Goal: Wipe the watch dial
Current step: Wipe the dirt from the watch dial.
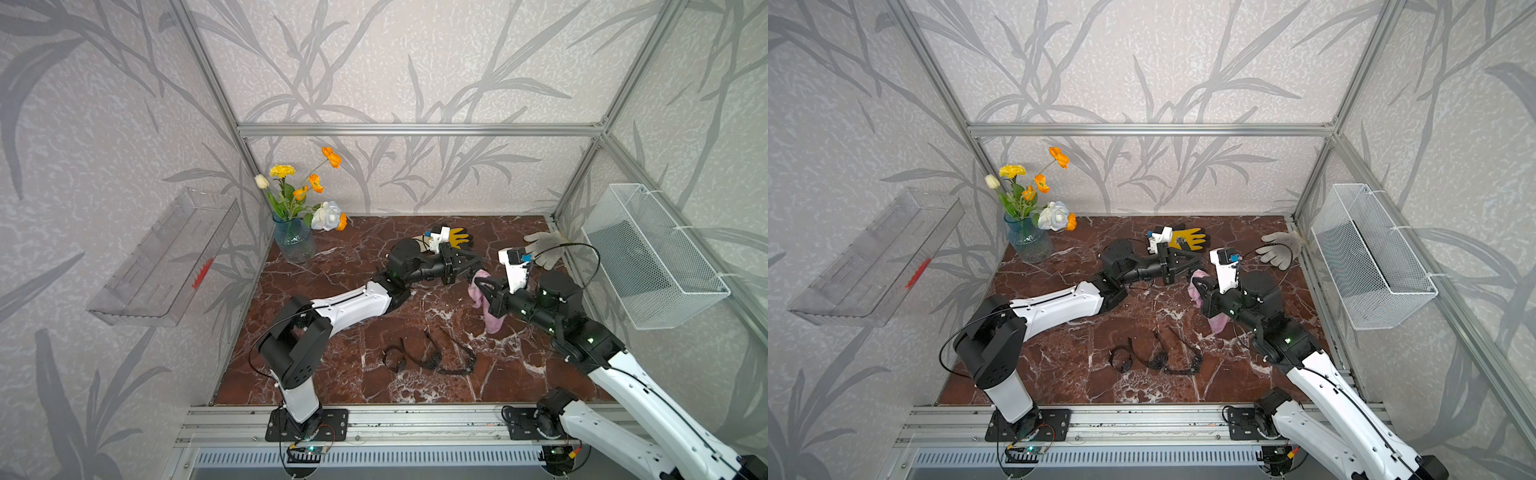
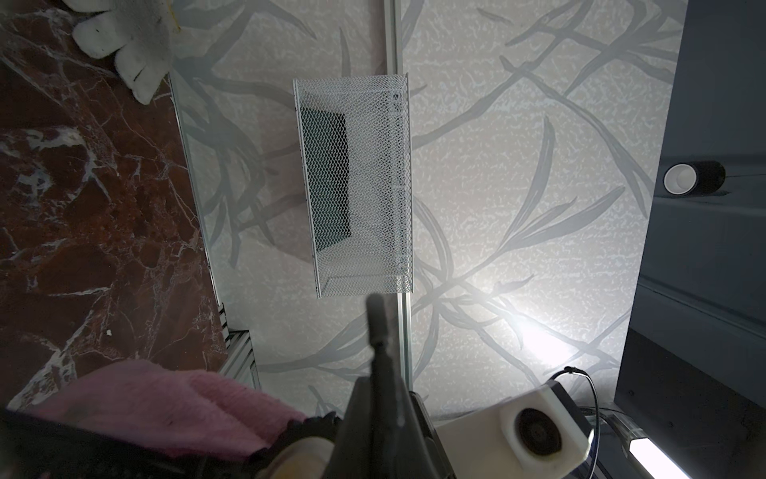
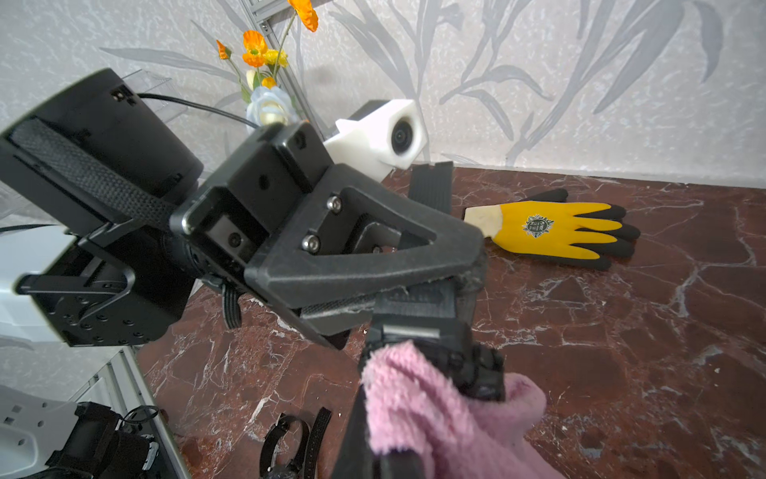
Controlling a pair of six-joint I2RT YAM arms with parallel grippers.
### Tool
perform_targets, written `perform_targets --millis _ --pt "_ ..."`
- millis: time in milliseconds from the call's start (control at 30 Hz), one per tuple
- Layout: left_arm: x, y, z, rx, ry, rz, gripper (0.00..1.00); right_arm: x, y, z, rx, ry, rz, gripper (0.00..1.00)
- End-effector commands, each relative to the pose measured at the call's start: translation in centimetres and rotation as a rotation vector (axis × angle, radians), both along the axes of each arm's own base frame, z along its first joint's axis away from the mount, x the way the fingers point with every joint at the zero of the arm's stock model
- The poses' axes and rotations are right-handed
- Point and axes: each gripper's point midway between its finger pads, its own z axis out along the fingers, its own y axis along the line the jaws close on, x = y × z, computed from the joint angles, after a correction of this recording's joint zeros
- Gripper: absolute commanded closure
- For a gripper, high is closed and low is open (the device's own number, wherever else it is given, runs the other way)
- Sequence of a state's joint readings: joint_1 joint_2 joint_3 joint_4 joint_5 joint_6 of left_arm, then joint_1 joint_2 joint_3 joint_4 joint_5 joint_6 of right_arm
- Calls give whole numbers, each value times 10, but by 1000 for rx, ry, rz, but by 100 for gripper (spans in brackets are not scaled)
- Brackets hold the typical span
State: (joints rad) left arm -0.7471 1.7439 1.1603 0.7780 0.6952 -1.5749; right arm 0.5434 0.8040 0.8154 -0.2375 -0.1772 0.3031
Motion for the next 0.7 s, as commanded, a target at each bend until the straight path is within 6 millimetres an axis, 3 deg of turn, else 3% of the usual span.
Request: perform_targets --millis 0,133,267,533,667 --pt "-18 -1 21 -46 -46 -43 100 8 -11 6 -27 -19 -99 100" --pt "-19 0 22 -49 -52 -42 100 20 -51 -10 -124 38 -333 100" --pt "-19 1 24 -50 -55 -41 100 22 -60 -12 -126 50 -390 100" --pt "-20 1 22 -47 -52 -41 100 2 4 15 21 -54 -10 100" --pt "-20 1 21 -48 -53 -40 100 -8 20 22 48 -72 96 100"
